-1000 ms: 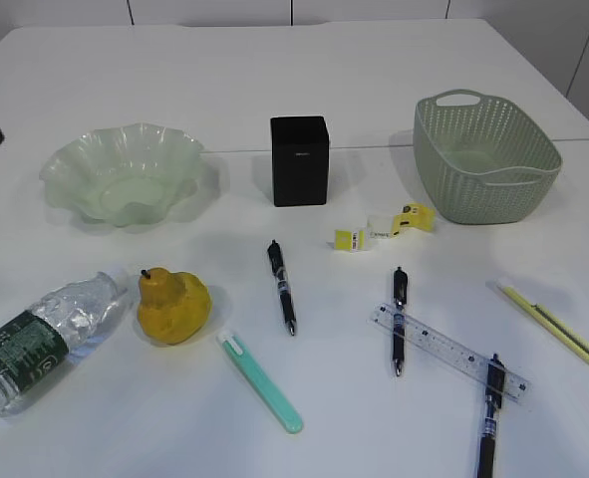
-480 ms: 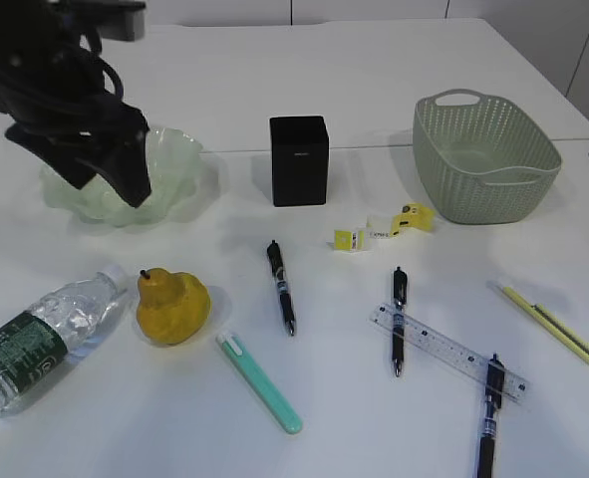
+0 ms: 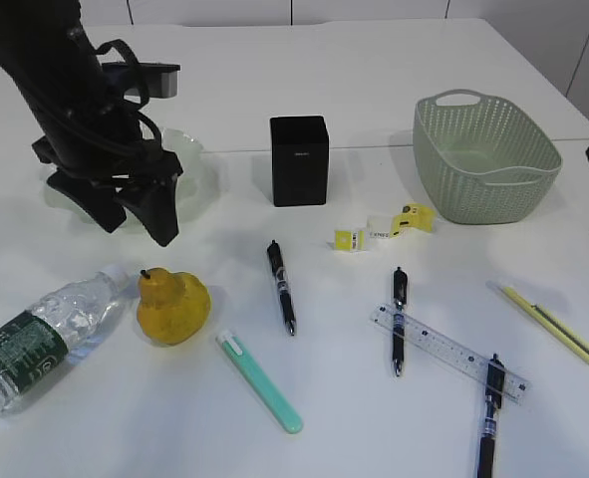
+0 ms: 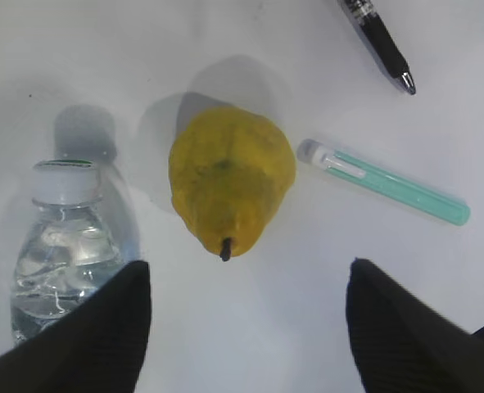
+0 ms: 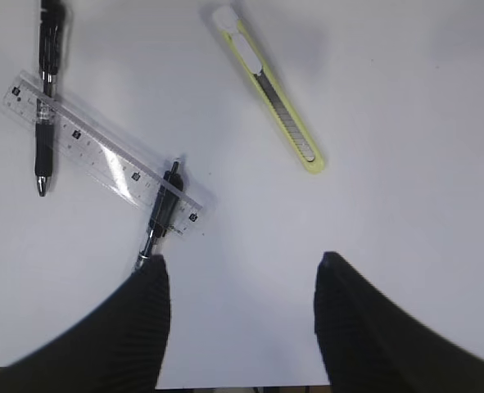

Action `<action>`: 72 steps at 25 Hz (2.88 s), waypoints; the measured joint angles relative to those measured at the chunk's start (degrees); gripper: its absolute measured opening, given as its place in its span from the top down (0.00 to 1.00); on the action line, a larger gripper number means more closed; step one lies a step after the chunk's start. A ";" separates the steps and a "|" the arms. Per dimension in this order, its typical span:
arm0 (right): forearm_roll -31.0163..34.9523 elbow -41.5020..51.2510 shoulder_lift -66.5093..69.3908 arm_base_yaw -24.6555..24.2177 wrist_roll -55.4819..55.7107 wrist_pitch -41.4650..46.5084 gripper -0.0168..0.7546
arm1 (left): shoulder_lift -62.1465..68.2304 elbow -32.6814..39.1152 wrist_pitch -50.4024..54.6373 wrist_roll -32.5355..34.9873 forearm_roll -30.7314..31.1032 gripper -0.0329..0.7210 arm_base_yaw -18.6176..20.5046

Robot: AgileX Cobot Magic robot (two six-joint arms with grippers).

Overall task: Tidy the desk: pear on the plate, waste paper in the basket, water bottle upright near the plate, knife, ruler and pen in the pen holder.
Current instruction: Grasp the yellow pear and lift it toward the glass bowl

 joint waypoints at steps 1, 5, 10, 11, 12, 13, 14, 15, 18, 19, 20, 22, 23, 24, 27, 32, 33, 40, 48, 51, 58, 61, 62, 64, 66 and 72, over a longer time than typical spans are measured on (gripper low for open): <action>0.25 0.00 0.00 0.00 0.00 0.00 0.40 | -0.01 0.00 0.00 0.00 0.00 0.26 0.00; 0.83 0.00 0.00 0.00 0.00 0.00 0.40 | 0.93 -0.05 -0.09 0.00 -0.18 0.26 0.00; 1.14 0.00 0.00 0.00 0.00 0.00 0.40 | 2.89 -0.05 -0.22 0.00 -0.18 0.26 0.00; 1.24 0.00 0.00 0.00 0.00 0.00 0.40 | 3.35 -0.05 -0.22 0.00 -0.18 0.26 0.00; 1.24 0.00 0.00 0.00 0.00 0.00 0.40 | 3.81 -0.05 -0.34 0.00 -0.18 0.26 0.00; 1.28 0.00 0.00 0.00 0.00 0.00 0.40 | 4.13 -0.05 -0.33 0.00 -0.18 0.26 0.00; 1.28 0.00 0.00 0.00 0.00 0.00 0.40 | 4.56 -0.05 -0.44 0.00 -0.18 0.26 0.00; 1.28 0.00 0.00 0.00 0.00 0.00 0.40 | 4.95 -0.05 -0.57 0.00 -0.18 0.26 0.00; 1.37 0.00 0.00 0.00 0.00 0.00 0.40 | 5.91 -0.05 -0.67 0.00 -0.18 0.26 0.00; 1.37 0.00 0.00 0.00 0.00 0.00 0.40 | 6.33 -0.05 -0.67 0.00 -0.27 0.26 0.00; 1.37 0.00 0.00 0.00 0.00 0.00 0.40 | 6.56 -0.05 -0.67 0.00 -0.27 0.26 0.00; 1.37 0.00 0.00 0.00 0.00 0.00 0.40 | 7.29 -0.05 -0.77 0.00 -0.71 0.26 0.00; 1.41 0.00 0.02 0.00 0.00 0.00 0.41 | 7.56 0.07 -0.79 0.00 -0.99 0.26 0.00; 1.41 0.00 0.02 0.00 0.00 0.00 0.41 | 7.74 0.19 -0.89 0.00 -1.24 0.26 0.00; 1.41 0.00 0.02 0.00 0.00 0.00 0.41 | 8.44 0.32 -0.89 0.00 -1.82 0.26 -0.41; 1.41 0.00 0.02 0.00 0.00 0.00 0.41 | 8.79 0.32 -0.99 0.00 -2.08 0.26 -1.02; 1.41 0.00 0.12 0.00 0.00 0.00 0.41 | 8.79 0.32 -0.99 0.00 -1.84 0.26 -1.02; 1.41 0.00 0.12 0.00 0.00 0.00 0.41 | 9.60 0.32 -0.99 0.00 -0.33 0.26 -1.02; 1.41 0.00 0.12 0.00 0.00 0.00 0.41 | 9.88 0.32 -0.99 0.00 -0.33 0.26 -1.02; 1.41 0.00 0.12 0.00 0.00 0.00 0.41 | 9.88 0.32 -0.99 0.00 -0.33 0.26 -1.02; 1.41 0.00 0.12 0.00 0.00 0.00 0.41 | 9.88 0.32 -0.99 0.00 -0.33 0.32 -1.02; 1.41 0.00 0.12 0.00 0.00 0.00 0.41 | 9.88 0.69 -1.12 0.00 -0.33 0.32 -1.02; 1.41 0.00 0.12 0.00 0.00 0.00 0.41 | 9.88 0.97 -1.12 0.00 -0.33 0.32 -1.02; 1.41 0.00 0.12 0.00 0.00 0.00 0.41 | 10.22 1.45 -1.12 0.00 -0.28 0.32 -1.02; 1.41 0.00 0.12 0.00 0.00 0.00 0.41 | 10.61 1.80 -1.12 0.00 -0.28 0.32 -1.02; 1.41 0.00 0.12 0.00 0.00 0.00 0.41 | 10.86 1.94 -1.12 0.00 0.13 0.33 -1.02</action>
